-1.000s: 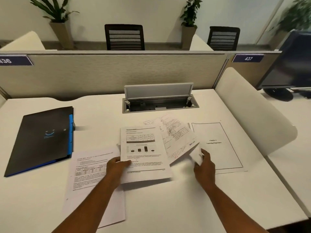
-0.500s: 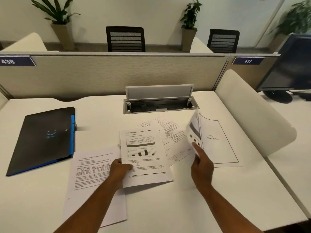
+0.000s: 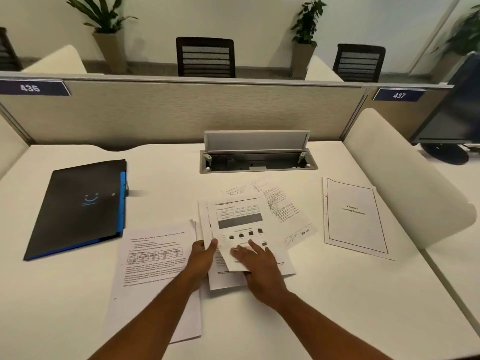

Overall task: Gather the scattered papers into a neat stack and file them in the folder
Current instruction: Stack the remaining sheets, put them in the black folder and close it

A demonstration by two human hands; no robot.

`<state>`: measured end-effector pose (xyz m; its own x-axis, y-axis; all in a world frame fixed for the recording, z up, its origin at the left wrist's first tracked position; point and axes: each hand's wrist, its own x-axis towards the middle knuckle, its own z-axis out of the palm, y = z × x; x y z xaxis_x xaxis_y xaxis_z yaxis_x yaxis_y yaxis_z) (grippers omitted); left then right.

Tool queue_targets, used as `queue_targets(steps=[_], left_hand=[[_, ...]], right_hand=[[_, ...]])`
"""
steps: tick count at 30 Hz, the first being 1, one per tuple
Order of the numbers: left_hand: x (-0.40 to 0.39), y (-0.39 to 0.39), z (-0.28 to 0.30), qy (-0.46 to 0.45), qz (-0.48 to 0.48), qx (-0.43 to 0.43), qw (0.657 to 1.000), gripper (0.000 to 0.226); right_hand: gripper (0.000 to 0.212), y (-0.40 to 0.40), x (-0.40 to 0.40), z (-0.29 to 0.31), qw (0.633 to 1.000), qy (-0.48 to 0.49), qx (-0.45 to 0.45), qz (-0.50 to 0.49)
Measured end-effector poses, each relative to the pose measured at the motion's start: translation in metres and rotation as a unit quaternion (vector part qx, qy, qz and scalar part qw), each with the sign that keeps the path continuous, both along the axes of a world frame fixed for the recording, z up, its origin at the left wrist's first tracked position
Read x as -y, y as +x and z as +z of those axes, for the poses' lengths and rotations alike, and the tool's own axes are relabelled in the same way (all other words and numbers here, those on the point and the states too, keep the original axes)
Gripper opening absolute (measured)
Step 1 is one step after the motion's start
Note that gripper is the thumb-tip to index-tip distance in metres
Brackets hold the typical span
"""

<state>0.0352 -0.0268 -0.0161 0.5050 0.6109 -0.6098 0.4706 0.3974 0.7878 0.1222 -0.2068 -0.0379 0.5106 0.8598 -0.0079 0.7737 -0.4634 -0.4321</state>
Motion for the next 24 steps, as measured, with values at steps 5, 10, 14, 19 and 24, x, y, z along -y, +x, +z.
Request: queue_targets(steps=[5, 10, 14, 19, 24], left_hand=[[0.004, 0.007, -0.004, 0.044, -0.026, -0.027, 0.998, 0.057], [0.006, 0.015, -0.006, 0.074, -0.023, -0.041, 0.996, 0.050], [0.010, 0.020, -0.006, 0.057, -0.015, -0.037, 0.998, 0.045], [0.014, 0.025, -0.002, 0.076, -0.001, -0.027, 0.997, 0.046], [0.010, 0.031, 0.006, 0.109, -0.013, -0.054, 0.993, 0.040]], right_hand=[[0.098, 0.019, 0.003, 0.005, 0.996, -0.016, -0.089, 0.004], [0.081, 0.063, 0.012, 0.019, 0.988, 0.037, -0.078, -0.127], [0.075, 0.093, 0.022, 0.012, 0.975, -0.082, -0.021, -0.206], [0.063, 0.076, 0.026, 0.000, 0.984, -0.009, 0.048, -0.170], [0.051, 0.087, 0.022, 0.004, 0.963, 0.072, 0.081, -0.247]])
